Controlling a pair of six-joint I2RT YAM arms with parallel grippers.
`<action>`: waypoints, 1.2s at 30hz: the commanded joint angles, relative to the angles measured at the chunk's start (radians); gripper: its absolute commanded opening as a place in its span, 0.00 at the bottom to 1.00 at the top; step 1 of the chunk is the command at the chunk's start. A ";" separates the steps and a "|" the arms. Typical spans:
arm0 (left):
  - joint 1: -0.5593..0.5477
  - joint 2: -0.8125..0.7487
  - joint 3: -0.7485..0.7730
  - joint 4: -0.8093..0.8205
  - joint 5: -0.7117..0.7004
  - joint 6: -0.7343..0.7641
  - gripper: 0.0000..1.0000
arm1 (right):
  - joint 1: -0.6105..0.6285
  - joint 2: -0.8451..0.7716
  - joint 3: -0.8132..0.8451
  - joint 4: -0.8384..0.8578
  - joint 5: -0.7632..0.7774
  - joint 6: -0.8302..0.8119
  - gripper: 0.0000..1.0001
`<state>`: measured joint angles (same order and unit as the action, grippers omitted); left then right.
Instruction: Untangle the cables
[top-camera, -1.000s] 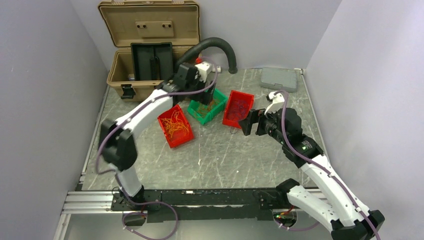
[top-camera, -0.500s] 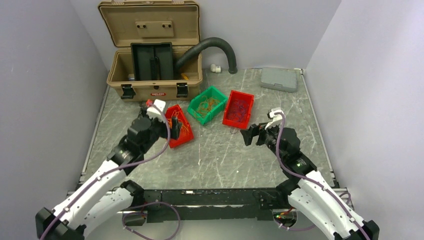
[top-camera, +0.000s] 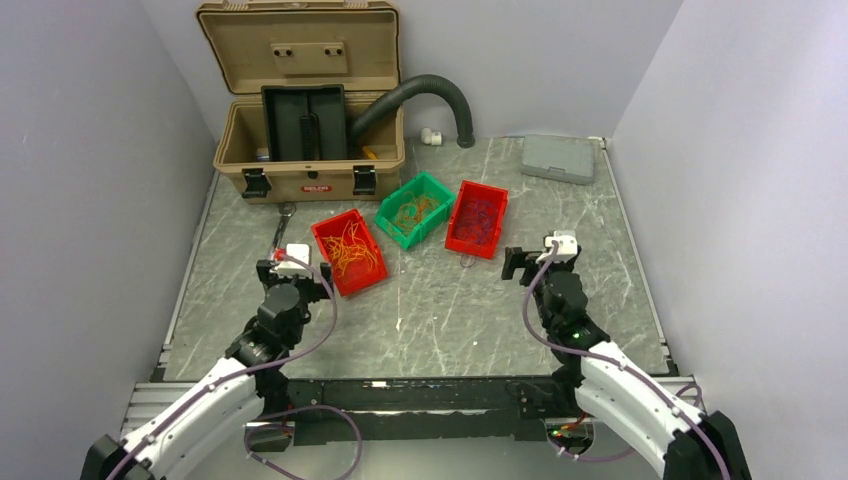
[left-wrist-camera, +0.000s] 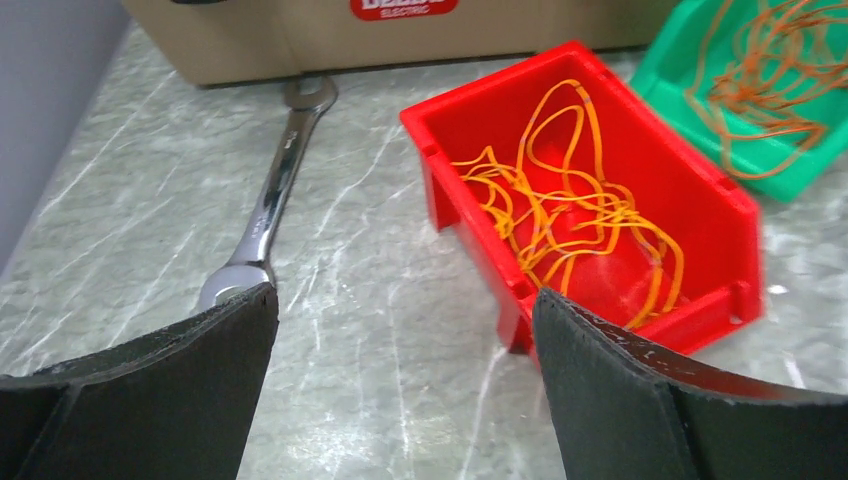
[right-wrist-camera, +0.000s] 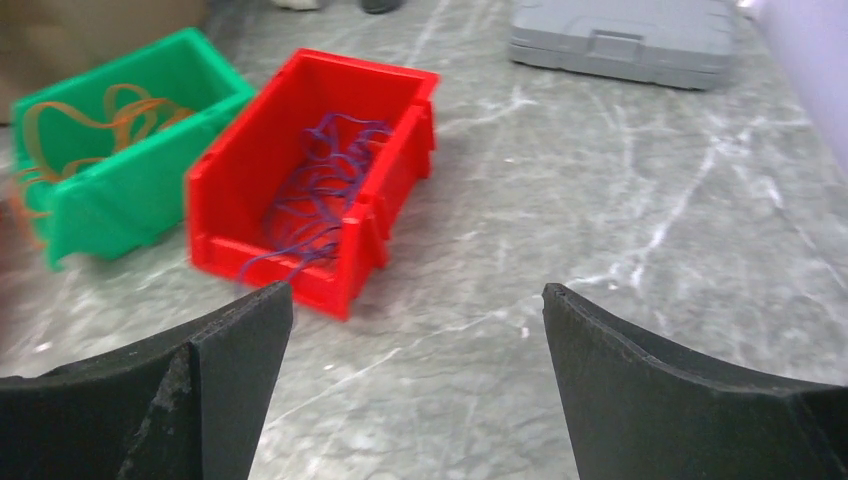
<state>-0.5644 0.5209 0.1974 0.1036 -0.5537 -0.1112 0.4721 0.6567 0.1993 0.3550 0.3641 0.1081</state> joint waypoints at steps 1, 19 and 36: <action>0.010 0.099 -0.065 0.419 -0.119 0.221 0.99 | -0.025 0.090 -0.027 0.284 0.140 -0.115 0.97; 0.627 0.606 0.039 0.671 0.480 0.035 0.96 | -0.286 0.714 -0.062 0.905 0.051 -0.199 0.98; 0.640 0.803 0.054 0.873 0.555 0.162 0.90 | -0.376 0.800 0.113 0.643 0.000 -0.114 1.00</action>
<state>0.0689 1.2934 0.2462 0.8879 -0.0624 0.0143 0.1116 1.4364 0.2367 1.0630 0.3759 -0.0433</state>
